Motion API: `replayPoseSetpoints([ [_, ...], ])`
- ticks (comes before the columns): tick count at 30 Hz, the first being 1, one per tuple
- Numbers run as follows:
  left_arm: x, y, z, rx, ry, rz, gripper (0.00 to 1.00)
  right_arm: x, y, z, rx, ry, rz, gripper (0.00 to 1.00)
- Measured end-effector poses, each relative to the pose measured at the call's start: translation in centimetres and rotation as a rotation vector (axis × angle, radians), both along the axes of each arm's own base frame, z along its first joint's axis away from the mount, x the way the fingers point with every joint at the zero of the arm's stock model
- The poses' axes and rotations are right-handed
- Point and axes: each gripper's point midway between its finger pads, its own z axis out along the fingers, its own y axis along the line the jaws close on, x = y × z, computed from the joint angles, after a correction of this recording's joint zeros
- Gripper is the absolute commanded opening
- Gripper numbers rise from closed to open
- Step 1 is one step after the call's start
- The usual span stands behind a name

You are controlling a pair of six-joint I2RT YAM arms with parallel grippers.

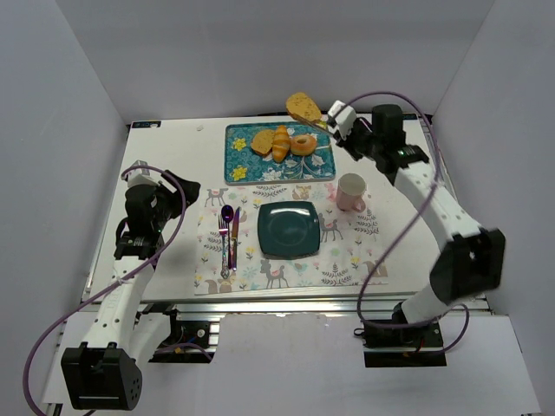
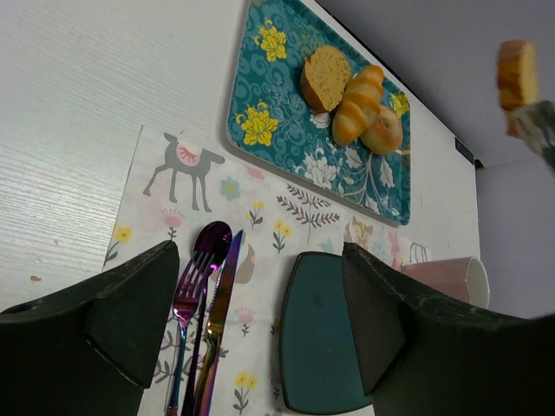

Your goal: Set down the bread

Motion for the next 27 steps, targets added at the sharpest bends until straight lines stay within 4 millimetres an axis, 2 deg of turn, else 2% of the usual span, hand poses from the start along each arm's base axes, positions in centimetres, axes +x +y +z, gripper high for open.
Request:
replayPoseSetpoints([
  [3, 0.1, 0.0, 0.1, 0.000, -0.006, 0.000, 0.85, -5.3, 0.5, 2.6, 0.052, -0.035, 0.108, 0.00],
  [5, 0.1, 0.0, 0.2, 0.001, -0.010, 0.000, 0.85, -9.0, 0.9, 2.8, 0.065, -0.036, 0.182, 0.00],
  [6, 0.1, 0.0, 0.2, 0.001, -0.011, -0.001, 0.85, -11.0, 1.1, 2.4, 0.067, -0.029, 0.219, 0.00],
  [9, 0.2, 0.0, 0.4, 0.002, -0.016, -0.002, 0.85, -16.1, 1.5, -0.6, 0.059, 0.044, 0.310, 0.00],
  [12, 0.2, 0.0, 0.4, 0.002, -0.018, -0.004, 0.85, -19.8, 1.2, -4.2, 0.036, 0.149, 0.357, 0.01],
  [16, 0.2, -0.1, 0.2, 0.001, -0.017, -0.009, 0.84, -22.5, 0.4, -7.7, 0.004, 0.249, 0.364, 0.02],
  [21, 0.1, -0.3, 0.0, -0.001, -0.011, -0.017, 0.84, -23.8, 0.0, -9.8, -0.022, 0.301, 0.369, 0.08],
  [26, -0.1, -0.3, -0.6, -0.003, 0.001, -0.020, 0.85, -24.2, -0.2, -11.1, -0.048, 0.322, 0.372, 0.21],
  [27, -0.1, -0.3, -0.7, -0.004, 0.002, -0.020, 0.85, -24.3, -0.2, -11.3, -0.053, 0.326, 0.374, 0.28],
])
